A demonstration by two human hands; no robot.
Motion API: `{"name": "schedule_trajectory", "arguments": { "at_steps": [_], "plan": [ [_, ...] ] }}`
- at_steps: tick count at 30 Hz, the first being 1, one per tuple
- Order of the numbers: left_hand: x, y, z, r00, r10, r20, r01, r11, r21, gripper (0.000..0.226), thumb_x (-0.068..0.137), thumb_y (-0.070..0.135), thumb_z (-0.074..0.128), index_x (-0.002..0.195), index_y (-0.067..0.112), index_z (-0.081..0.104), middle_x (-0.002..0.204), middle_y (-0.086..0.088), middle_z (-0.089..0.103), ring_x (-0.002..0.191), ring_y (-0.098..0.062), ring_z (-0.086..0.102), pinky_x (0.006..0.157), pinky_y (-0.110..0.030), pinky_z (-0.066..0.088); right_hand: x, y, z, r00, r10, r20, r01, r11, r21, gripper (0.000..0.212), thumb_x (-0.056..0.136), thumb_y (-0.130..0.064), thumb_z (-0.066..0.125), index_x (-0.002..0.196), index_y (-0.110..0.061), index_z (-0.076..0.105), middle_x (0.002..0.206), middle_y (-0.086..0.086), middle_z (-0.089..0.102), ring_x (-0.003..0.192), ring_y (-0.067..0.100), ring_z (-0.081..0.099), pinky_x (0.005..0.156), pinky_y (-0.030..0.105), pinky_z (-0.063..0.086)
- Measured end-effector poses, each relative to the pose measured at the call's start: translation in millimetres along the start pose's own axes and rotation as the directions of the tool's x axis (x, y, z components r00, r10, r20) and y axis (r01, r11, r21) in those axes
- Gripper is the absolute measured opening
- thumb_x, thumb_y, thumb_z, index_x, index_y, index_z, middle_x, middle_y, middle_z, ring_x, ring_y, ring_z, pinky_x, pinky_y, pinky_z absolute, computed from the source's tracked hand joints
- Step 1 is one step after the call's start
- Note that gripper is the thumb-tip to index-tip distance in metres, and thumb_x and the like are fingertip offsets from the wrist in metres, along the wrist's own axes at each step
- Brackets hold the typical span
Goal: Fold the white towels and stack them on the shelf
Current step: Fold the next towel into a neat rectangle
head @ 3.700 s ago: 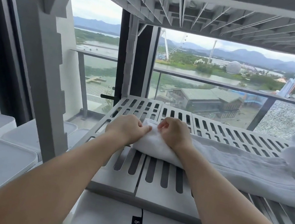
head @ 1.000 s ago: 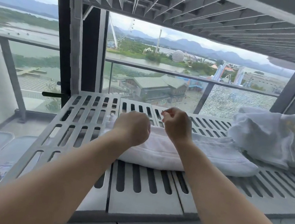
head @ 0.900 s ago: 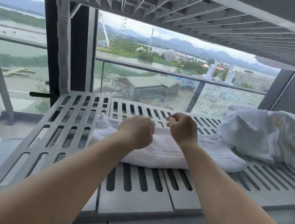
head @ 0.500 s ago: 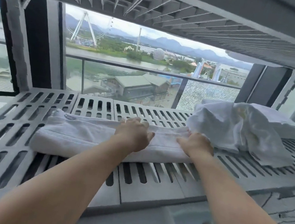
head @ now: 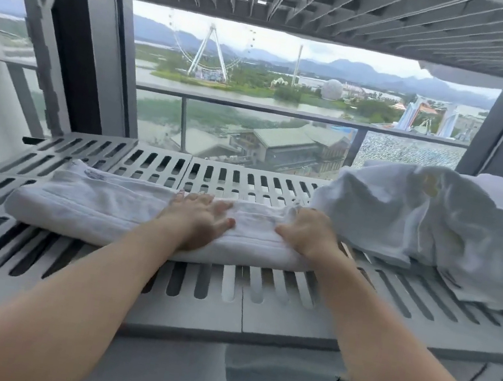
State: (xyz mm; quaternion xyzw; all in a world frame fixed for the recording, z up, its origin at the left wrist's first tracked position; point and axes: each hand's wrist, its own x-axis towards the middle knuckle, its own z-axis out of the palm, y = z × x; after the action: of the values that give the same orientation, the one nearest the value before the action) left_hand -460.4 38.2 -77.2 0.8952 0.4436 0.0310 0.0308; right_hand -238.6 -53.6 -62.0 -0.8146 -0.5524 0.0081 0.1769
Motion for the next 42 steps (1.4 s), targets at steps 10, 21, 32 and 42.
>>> {"name": "schedule_trajectory", "arguments": {
  "at_steps": [10, 21, 32, 42],
  "plan": [
    [-4, 4, -3, 0.999, -0.031, -0.019, 0.031, 0.999, 0.008, 0.067, 0.097, 0.071, 0.015, 0.158, 0.044, 0.012, 0.168, 0.003, 0.014, 0.154, -0.021, 0.013, 0.124, -0.05, 0.009, 8, 10, -3, 0.988, 0.151, 0.031, -0.141, 0.797, 0.587, 0.008, 0.081, -0.018, 0.071, 0.086, -0.012, 0.067, 0.089, 0.005, 0.071, 0.089, 0.024, 0.067, 0.087, 0.042, 0.056],
    [-1, 2, -3, 0.999, -0.029, -0.021, 0.029, 0.999, 0.014, 0.07, 0.095, 0.074, 0.014, 0.158, 0.044, 0.012, 0.168, 0.001, 0.014, 0.154, -0.022, 0.013, 0.125, -0.05, 0.008, 19, 3, -22, 0.961, 0.224, 0.165, -0.275, 0.689, 0.67, 0.018, 0.079, -0.003, 0.07, 0.097, -0.004, 0.068, 0.098, 0.014, 0.067, 0.092, 0.026, 0.066, 0.083, 0.035, 0.056],
    [4, -3, 2, 0.999, -0.012, -0.036, 0.012, 1.0, 0.0, 0.072, 0.093, 0.074, 0.013, 0.157, 0.043, 0.014, 0.168, 0.0, 0.016, 0.154, -0.022, 0.013, 0.125, -0.051, 0.005, 19, 0, -38, 0.891, 0.286, 0.352, -0.451, 0.639, 0.623, 0.03, 0.091, -0.021, 0.07, 0.117, -0.009, 0.061, 0.092, 0.015, 0.066, 0.047, 0.023, 0.063, 0.043, 0.027, 0.051],
    [5, -4, 4, 0.998, -0.03, -0.047, 0.029, 0.999, -0.03, 0.073, 0.091, 0.076, 0.013, 0.157, 0.044, 0.015, 0.168, -0.001, 0.017, 0.154, -0.023, 0.013, 0.125, -0.05, 0.004, 10, -2, -23, 0.982, 0.143, 0.126, -0.191, 0.722, 0.665, 0.061, 0.083, -0.02, 0.073, 0.138, -0.024, 0.046, 0.12, 0.006, 0.06, 0.107, 0.025, 0.061, 0.1, 0.041, 0.051]
  ]
}}
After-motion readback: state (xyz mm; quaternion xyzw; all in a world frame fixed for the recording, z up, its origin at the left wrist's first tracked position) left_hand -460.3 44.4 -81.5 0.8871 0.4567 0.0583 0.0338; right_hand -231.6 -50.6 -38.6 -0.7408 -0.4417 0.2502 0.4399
